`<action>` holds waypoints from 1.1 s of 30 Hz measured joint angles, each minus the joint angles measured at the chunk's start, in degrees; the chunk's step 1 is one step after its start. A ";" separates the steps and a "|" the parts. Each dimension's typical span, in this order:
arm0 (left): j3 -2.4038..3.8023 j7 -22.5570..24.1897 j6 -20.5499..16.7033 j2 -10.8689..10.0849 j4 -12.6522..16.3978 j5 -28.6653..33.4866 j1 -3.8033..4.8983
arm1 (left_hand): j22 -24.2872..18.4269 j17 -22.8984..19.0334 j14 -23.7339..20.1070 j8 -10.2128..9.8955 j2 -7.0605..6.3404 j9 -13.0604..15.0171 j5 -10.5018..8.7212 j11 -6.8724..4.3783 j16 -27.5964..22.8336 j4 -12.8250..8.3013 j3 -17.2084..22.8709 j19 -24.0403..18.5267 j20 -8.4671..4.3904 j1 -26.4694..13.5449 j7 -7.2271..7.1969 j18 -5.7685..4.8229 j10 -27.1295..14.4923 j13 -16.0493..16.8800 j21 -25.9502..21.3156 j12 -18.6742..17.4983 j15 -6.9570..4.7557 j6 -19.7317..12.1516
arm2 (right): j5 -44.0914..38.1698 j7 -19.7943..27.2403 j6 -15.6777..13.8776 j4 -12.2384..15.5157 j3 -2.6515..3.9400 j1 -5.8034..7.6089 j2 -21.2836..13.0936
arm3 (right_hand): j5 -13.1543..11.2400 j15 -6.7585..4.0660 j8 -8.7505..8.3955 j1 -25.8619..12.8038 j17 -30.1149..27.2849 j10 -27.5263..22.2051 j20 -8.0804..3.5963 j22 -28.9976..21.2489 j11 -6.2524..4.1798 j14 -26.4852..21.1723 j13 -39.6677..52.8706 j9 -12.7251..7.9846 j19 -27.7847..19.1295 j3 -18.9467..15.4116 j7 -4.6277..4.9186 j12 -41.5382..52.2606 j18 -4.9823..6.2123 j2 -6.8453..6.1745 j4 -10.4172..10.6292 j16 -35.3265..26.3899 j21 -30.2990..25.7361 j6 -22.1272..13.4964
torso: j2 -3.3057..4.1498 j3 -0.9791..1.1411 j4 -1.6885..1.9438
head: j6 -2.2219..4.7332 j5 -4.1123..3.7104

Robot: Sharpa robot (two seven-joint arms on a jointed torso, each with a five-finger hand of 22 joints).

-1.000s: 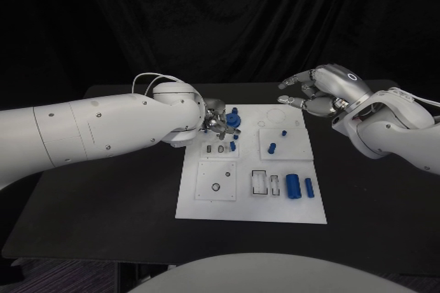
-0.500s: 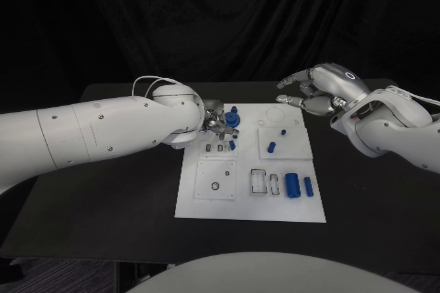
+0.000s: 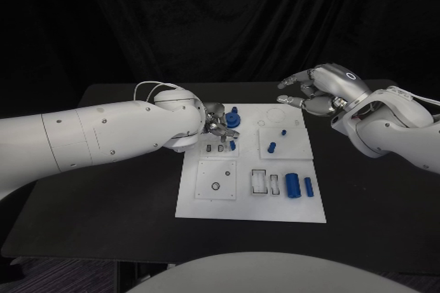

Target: Assemble the parts on the task board

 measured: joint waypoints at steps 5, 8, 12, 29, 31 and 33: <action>0.00 0.48 -0.40 0.17 -0.20 0.01 -0.40 | 0.00 0.00 0.00 -0.22 -0.30 0.18 0.28 0.00 0.00 -0.24 0.24 0.00 0.00 0.30 0.00 0.00 0.00 0.00 -0.21 0.00 0.00 0.00 | 0.00 -0.01 0.03 0.00 0.00 0.00 0.00 | 0.00 0.00 0.00 0.00 0.00 0.00 0.00 0.00 0.00 0.00 0.00 0.00 0.00 0.00 0.00 0.00 0.00 0.00 0.00 0.00 0.00 0.00 | -0.01 0.04 0.00 | 0.00 -0.14; 0.00 0.82 -0.58 0.32 -0.31 0.02 -0.74 | 0.00 0.00 0.00 -0.22 -0.30 0.18 0.28 0.00 0.00 -0.24 0.24 0.00 0.00 0.30 0.00 0.00 0.00 0.00 -0.21 0.00 0.00 0.00 | 0.00 -0.01 0.05 0.00 0.00 0.00 0.01 | 0.00 0.00 0.00 0.00 0.00 0.00 0.00 0.00 0.00 0.00 0.00 0.00 0.00 0.00 0.00 0.00 0.00 0.00 0.00 0.00 0.00 0.00 | -0.01 0.04 -0.01 | 0.00 -0.14; 0.00 1.21 -0.80 0.55 -0.51 0.03 -1.21 | 0.00 0.00 0.00 -0.22 -0.30 0.18 0.28 0.00 0.00 -0.24 0.24 0.00 0.00 0.30 0.00 0.00 0.00 0.00 -0.21 0.00 0.00 0.00 | 0.00 -0.01 0.08 0.00 0.00 0.00 0.00 | 0.00 0.00 0.00 0.00 0.00 0.00 0.00 0.00 0.00 0.00 0.00 0.00 0.00 0.00 0.00 0.00 0.00 0.00 0.00 0.00 0.00 0.00 | 0.00 0.04 -0.02 | 0.00 -0.07; -0.01 1.72 -0.61 1.10 -1.15 0.05 -1.92 | -0.01 0.00 0.00 -0.67 -0.30 0.41 0.28 0.01 0.00 0.08 0.56 -0.21 -0.21 0.30 -0.20 0.00 0.00 0.00 -0.43 0.00 0.01 0.60 | 0.00 -0.02 0.29 0.00 0.00 0.00 0.04 | 0.00 0.00 0.00 0.00 0.00 0.00 0.20 -0.01 0.00 0.00 0.00 -0.05 0.21 0.00 0.00 0.00 0.00 0.00 0.00 0.00 -0.32 0.00 | 0.03 -0.03 0.05 | 0.00 -0.57; -0.01 1.72 -0.56 1.16 -1.23 0.05 -2.01 | -0.01 0.00 0.00 -0.74 -0.30 0.41 0.28 0.01 0.00 0.08 0.55 -0.22 -0.21 0.29 -0.20 0.01 0.00 0.00 -0.43 0.00 0.01 0.60 | 0.00 -0.02 0.32 0.00 0.00 0.00 0.04 | 0.00 0.00 0.00 0.00 0.00 0.00 0.20 -0.01 0.00 0.00 0.00 -0.05 0.21 0.00 0.00 0.00 0.00 0.00 0.00 0.00 -0.32 0.00 | 0.03 -0.02 0.03 | 0.00 -0.57; -0.01 1.72 -0.48 1.23 -1.27 0.05 -2.12 | -0.01 0.00 0.00 -0.89 -0.30 0.41 0.28 0.01 0.00 0.08 0.55 -0.21 -0.21 0.30 -0.20 0.00 0.00 0.00 -0.43 0.00 0.01 0.60 | 0.00 -0.03 0.36 0.00 0.00 0.00 0.04 | 0.00 0.00 0.00 0.00 0.00 0.00 0.21 -0.01 0.00 0.00 0.00 -0.04 0.21 0.00 0.00 0.00 -0.01 0.00 0.00 0.00 -0.32 0.00 | 0.03 -0.01 0.02 | 0.00 -0.57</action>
